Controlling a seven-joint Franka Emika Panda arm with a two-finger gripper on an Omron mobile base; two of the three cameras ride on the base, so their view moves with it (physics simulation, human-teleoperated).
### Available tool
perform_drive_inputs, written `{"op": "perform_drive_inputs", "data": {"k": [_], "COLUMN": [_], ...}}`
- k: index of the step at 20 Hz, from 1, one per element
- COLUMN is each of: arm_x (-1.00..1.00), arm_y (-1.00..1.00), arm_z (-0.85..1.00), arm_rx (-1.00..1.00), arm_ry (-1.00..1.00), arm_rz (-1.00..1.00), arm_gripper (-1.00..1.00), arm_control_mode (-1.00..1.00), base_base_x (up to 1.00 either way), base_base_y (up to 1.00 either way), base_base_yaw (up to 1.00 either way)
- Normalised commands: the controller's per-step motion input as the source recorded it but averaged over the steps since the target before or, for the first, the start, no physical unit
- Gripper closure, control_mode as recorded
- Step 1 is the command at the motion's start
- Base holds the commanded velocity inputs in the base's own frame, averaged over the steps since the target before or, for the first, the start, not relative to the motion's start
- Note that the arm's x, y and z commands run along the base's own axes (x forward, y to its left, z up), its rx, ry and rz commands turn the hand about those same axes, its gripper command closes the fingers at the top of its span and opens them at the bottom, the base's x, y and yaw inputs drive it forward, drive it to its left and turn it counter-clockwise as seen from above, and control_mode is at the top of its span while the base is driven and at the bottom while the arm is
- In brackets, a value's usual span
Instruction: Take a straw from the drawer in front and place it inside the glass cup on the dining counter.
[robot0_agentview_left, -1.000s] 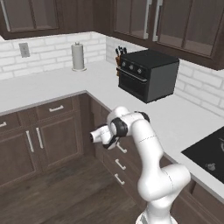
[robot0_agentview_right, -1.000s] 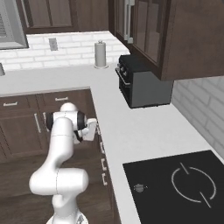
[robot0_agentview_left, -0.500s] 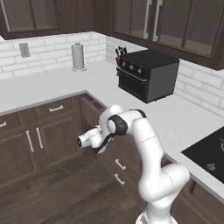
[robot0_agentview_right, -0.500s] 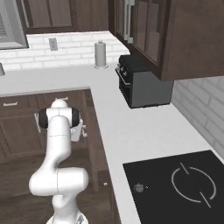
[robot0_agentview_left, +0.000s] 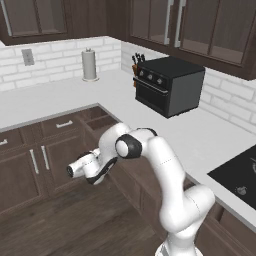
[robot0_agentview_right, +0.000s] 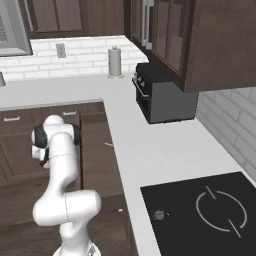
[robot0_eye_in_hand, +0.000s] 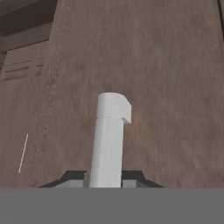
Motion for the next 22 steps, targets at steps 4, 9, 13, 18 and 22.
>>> {"op": "perform_drive_inputs", "data": {"k": [4,9,13,18,22], "arm_x": [-0.38,-0.39,-0.33,-0.46,-0.65], "arm_y": [1.0,1.0,0.97,0.3,0.0], "arm_z": [0.0,0.0,0.1,0.79,1.0], "arm_rx": [0.02,0.02,0.03,0.07,0.14], "arm_ry": [0.11,0.1,0.05,0.0,0.04], "arm_rz": [0.02,0.02,0.0,0.0,0.0], "arm_gripper": [1.0,1.0,-1.0,-1.0,-1.0], "arm_control_mode": [-1.0,-1.0,-1.0,-1.0,-1.0], "base_base_x": [0.0,0.0,0.0,0.0,0.0], "base_base_y": [0.0,0.0,0.0,0.0,0.0], "base_base_yaw": [0.0,0.0,0.0,0.0,0.0]}}
